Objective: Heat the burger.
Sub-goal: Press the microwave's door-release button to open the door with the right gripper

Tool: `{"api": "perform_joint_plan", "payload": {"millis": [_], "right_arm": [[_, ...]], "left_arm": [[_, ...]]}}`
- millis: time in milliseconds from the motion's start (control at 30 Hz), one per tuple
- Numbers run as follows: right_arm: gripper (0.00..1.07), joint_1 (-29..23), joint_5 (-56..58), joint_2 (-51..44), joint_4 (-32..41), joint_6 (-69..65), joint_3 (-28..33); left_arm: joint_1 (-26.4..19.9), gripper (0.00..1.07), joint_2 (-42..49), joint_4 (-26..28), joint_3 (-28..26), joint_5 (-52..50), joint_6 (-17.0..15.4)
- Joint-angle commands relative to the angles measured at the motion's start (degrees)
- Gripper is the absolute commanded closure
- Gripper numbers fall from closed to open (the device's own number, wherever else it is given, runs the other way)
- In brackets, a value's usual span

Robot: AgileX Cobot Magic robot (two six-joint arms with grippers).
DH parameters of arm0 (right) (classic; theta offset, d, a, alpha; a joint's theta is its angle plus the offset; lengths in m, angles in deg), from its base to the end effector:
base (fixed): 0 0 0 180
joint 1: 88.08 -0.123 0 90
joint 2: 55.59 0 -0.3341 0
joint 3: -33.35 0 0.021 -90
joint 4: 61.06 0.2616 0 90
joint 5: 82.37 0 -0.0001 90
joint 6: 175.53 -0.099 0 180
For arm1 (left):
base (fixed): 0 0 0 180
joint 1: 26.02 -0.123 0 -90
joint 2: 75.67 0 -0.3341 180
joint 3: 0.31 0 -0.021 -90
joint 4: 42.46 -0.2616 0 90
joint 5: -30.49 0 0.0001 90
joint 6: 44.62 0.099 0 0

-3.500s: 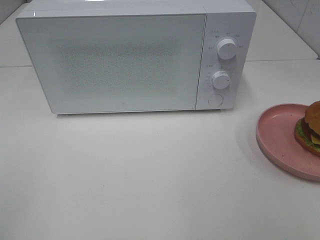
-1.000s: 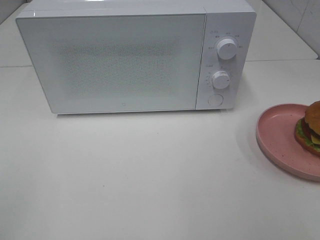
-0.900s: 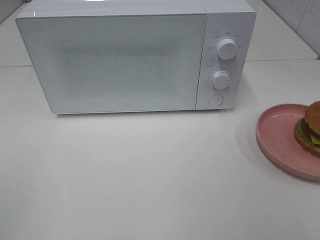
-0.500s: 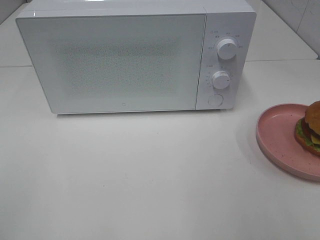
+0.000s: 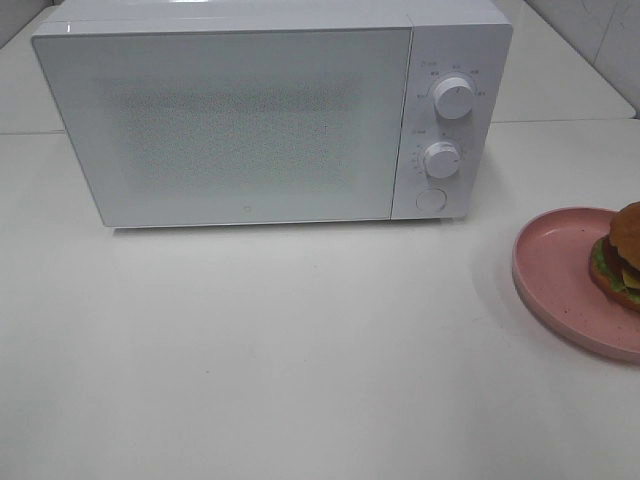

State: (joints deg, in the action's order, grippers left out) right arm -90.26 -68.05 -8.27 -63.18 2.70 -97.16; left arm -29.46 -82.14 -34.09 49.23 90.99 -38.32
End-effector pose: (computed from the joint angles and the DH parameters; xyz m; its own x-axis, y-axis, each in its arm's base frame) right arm 0.1280 0.0040 0.3227 -0.3599 -0.0187 -0.9328 -0.0313 0.9995 -0.0079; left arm -0.0380 -0.0149 0.2808 -0.4391 0.0110 -0.8984 0.0705 0.9973 -0.0222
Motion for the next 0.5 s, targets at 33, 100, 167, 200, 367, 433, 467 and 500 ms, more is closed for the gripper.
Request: {"api": "perform_joint_plan", "payload": {"millis": [33,100,167,200,367,433,467,500], "right_arm": [[0.41,0.3,-6.2,5.4,0.2,0.3,0.1],[0.43,0.3,-10.2,8.8,0.2,0.3,0.0],[0.45,0.2,-12.4,10.4,0.2,0.3,0.0],[0.49,0.2,-16.2,13.3,0.2,0.3,0.0],[0.60,0.2,-23.8,20.1,0.0,0.3,0.0],[0.63,0.2,-24.9,21.2,0.0,0.3,-0.1],[0.67,0.1,-26.4,23.2,0.0,0.3,-0.1],[0.73,-1.3,-27.7,24.9,0.0,0.3,-0.1]], "left_arm": [[-0.2,1.06,1.3,0.2,0.2,-0.9,-0.2],[-0.2,1.06,1.3,0.2,0.2,-0.9,-0.2],[-0.2,1.06,1.3,0.2,0.2,-0.9,-0.2],[-0.2,1.06,1.3,0.2,0.2,-0.9,-0.2],[-0.2,1.06,1.3,0.2,0.2,-0.9,-0.2],[-0.2,1.06,1.3,0.2,0.2,-0.9,-0.2],[-0.2,1.06,1.3,0.2,0.2,-0.9,-0.2],[-0.2,1.06,1.3,0.2,0.2,-0.9,-0.2]]}}
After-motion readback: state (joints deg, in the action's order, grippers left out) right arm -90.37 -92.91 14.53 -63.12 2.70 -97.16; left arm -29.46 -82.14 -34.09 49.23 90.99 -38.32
